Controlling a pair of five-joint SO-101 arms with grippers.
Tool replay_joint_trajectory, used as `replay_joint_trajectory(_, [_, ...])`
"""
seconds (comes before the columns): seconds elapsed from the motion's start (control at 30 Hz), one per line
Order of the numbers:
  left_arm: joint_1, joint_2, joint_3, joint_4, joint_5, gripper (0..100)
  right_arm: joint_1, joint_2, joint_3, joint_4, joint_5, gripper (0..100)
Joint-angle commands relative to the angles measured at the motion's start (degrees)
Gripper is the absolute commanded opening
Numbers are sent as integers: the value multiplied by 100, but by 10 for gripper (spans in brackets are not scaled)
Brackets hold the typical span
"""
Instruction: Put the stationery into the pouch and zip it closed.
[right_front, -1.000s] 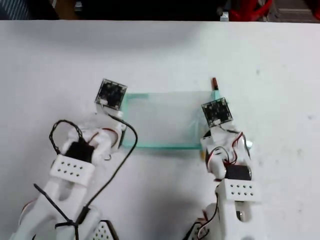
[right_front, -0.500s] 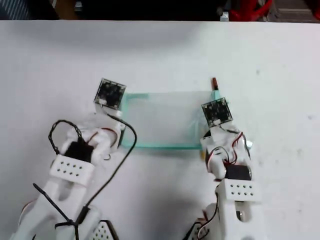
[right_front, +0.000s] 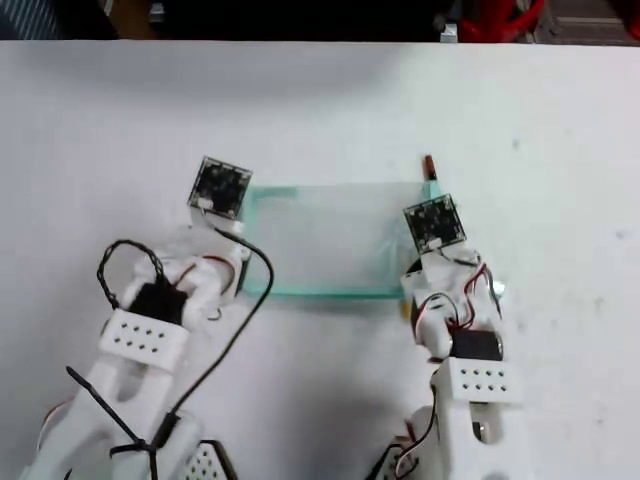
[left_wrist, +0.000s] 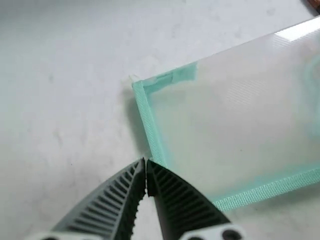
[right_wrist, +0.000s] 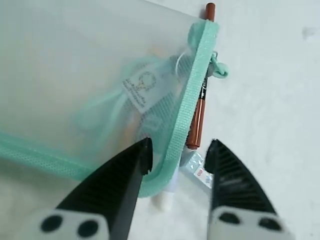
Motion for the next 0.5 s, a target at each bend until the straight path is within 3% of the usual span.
replay_joint_trajectory(0.0, [-40,-163,-308,26,62,28,57,-48,-132,-101,53,73])
replay_joint_trajectory(0.1, [-4,-163,-308,26,70,90,57,-48,-132,-101,44,176])
replay_joint_trajectory(0.27, [189,-127,-281,70,70,312,31,-31,-132,-92,44,285])
replay_joint_trajectory(0.4, [207,-154,-149,-62,26,274,40,-40,-132,-75,44,261])
replay_joint_trajectory(0.47, [180,-154,-149,-88,53,231,57,-40,-132,-66,44,197])
